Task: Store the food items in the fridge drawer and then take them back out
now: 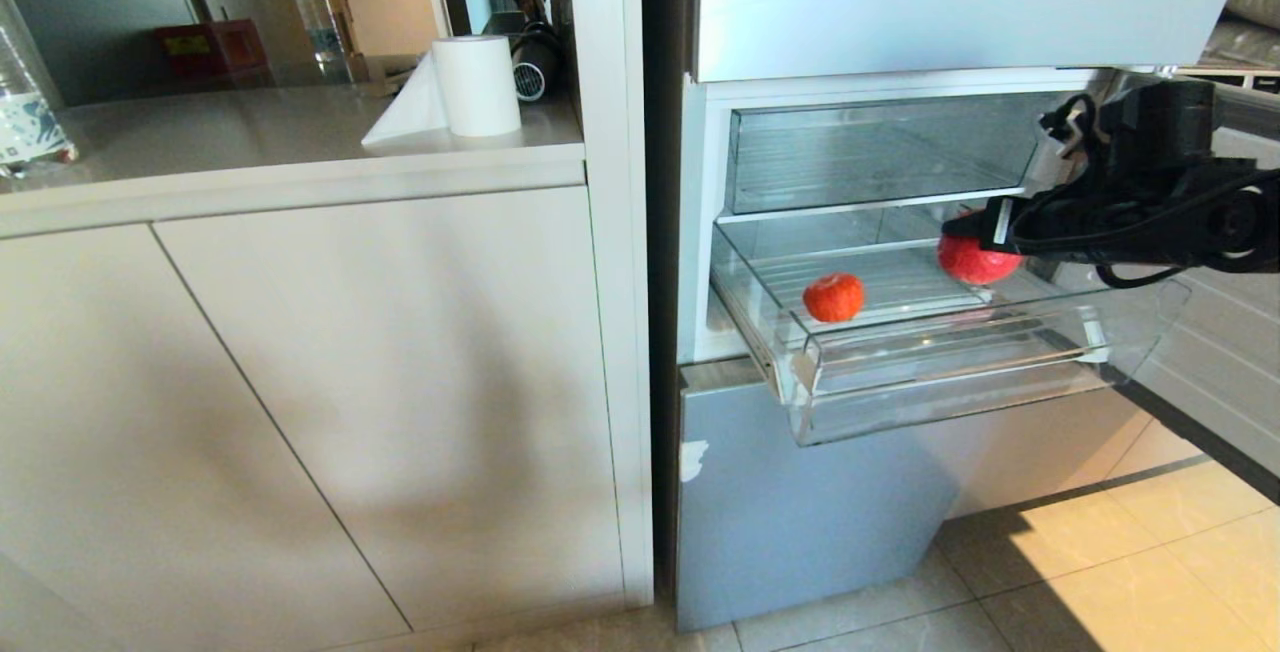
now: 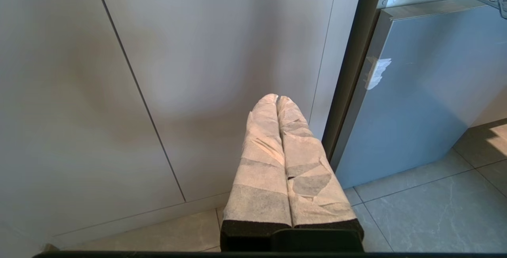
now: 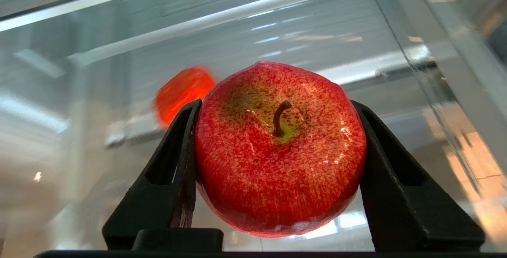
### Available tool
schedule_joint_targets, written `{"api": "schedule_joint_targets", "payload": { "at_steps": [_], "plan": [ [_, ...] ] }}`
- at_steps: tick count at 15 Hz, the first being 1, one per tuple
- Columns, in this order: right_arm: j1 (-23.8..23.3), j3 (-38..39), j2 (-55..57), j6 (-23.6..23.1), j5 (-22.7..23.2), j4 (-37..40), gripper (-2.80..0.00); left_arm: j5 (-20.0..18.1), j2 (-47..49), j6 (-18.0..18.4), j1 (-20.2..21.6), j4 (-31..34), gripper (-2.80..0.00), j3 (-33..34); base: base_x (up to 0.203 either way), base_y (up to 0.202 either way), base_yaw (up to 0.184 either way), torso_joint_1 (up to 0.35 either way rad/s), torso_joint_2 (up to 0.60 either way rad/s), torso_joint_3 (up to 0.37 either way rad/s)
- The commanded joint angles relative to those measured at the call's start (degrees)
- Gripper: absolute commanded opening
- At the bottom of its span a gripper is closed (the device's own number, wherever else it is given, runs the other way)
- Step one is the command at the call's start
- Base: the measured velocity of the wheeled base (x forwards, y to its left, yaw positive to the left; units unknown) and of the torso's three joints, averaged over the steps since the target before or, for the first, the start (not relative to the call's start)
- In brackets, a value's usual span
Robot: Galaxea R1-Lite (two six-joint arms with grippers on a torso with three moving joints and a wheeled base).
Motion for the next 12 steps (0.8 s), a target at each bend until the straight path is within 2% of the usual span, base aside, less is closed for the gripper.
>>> {"api": "schedule_joint_targets", "payload": {
  "at_steps": [1, 2, 3, 8, 10, 12],
  "plan": [
    [0.0, -4.6, 7.9, 0.1, 0.1, 0.0, -2.8, 0.0, 0.0, 0.0, 0.0, 0.0, -2.8, 0.1, 0.0, 0.0, 0.0, 0.0, 0.0, 0.0],
    [0.0, -6.7, 10.1, 0.2, 0.1, 0.0, -2.8, 0.0, 0.0, 0.0, 0.0, 0.0, -2.8, 0.1, 0.0, 0.0, 0.0, 0.0, 0.0, 0.0],
    [0.1, -8.4, 11.9, 0.1, 0.1, 0.0, 0.0, 0.0, 0.0, 0.0, 0.0, 0.0, -2.8, 0.1, 0.0, 0.0, 0.0, 0.0, 0.0, 0.0],
    [0.4, -14.3, 14.9, 0.8, 0.0, 0.0, 0.0, 0.0, 0.0, 0.0, 0.0, 0.0, -2.8, 0.1, 0.0, 0.0, 0.0, 0.0, 0.0, 0.0],
    [0.4, -14.0, 12.7, 1.6, 0.0, 0.0, 0.0, 0.0, 0.0, 0.0, 0.0, 0.0, -2.8, 0.1, 0.0, 0.0, 0.0, 0.0, 0.0, 0.0],
    [0.4, -10.2, 5.4, 2.3, -0.1, 0.2, 0.0, 0.0, 0.0, 0.0, 0.0, 0.0, -2.8, 0.1, 0.0, 0.0, 0.0, 0.0, 0.0, 0.0]
  ]
}}
